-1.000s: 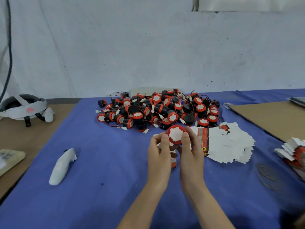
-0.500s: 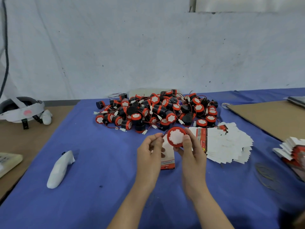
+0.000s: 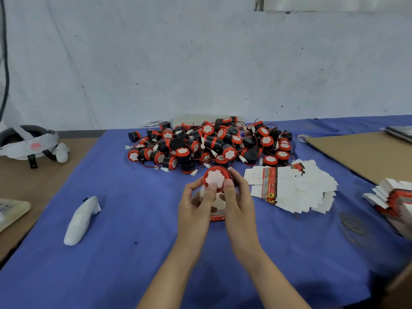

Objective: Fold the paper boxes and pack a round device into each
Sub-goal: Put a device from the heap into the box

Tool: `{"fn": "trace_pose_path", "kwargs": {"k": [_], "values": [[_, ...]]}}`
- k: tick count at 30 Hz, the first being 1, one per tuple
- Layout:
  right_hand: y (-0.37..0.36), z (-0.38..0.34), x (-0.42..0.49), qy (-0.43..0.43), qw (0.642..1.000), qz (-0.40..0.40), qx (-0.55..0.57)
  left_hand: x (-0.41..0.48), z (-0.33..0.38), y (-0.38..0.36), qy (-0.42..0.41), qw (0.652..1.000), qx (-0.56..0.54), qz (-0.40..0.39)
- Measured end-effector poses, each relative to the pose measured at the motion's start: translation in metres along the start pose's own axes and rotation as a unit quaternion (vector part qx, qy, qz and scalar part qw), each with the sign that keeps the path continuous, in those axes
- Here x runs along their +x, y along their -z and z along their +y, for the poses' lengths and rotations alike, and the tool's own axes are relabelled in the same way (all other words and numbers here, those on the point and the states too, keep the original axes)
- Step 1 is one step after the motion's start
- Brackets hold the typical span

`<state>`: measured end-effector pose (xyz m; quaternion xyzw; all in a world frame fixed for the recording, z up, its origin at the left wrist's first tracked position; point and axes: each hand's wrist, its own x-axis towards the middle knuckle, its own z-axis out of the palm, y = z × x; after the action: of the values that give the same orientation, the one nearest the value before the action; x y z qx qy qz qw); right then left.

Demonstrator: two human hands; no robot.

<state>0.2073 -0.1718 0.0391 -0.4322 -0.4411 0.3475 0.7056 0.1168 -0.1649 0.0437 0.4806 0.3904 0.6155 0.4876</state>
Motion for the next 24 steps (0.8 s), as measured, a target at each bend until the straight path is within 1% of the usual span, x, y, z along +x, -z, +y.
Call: {"fn": "trace_pose_path", "kwargs": {"k": [2, 3, 5, 7, 8, 10, 11, 12, 16, 24], "values": [[0.014, 0.003, 0.000, 0.025, 0.998, 0.013, -0.056, 0.006, 0.001, 0.020, -0.023, 0.999, 0.029, 0.040], [0.024, 0.007, 0.002, 0.033, 0.995, 0.033, -0.089, 0.011, 0.000, 0.031, -0.014, 0.997, 0.021, 0.070], [0.044, 0.021, 0.005, 0.019, 0.987, 0.063, -0.145, 0.020, -0.010, 0.053, 0.030, 0.991, -0.034, 0.129], [0.063, 0.039, 0.003, -0.021, 0.977, 0.057, -0.203, 0.024, -0.025, 0.073, 0.092, 0.979, -0.105, 0.150], [0.070, 0.047, 0.002, -0.047, 0.971, 0.045, -0.231, 0.023, -0.032, 0.082, 0.135, 0.968, -0.153, 0.144], [0.076, 0.055, 0.003, -0.078, 0.962, 0.032, -0.260, 0.023, -0.041, 0.098, 0.201, 0.935, -0.262, 0.126], [0.077, 0.057, 0.005, -0.082, 0.958, 0.024, -0.274, 0.024, -0.043, 0.103, 0.213, 0.920, -0.304, 0.122], [0.077, 0.059, 0.007, -0.083, 0.953, 0.011, -0.292, 0.025, -0.043, 0.105, 0.219, 0.913, -0.322, 0.118], [0.076, 0.064, 0.005, -0.059, 0.933, -0.033, -0.355, 0.022, -0.042, 0.100, 0.228, 0.920, -0.301, 0.104], [0.078, 0.071, 0.005, -0.012, 0.914, -0.067, -0.400, 0.022, -0.045, 0.101, 0.216, 0.923, -0.305, 0.094]]}}
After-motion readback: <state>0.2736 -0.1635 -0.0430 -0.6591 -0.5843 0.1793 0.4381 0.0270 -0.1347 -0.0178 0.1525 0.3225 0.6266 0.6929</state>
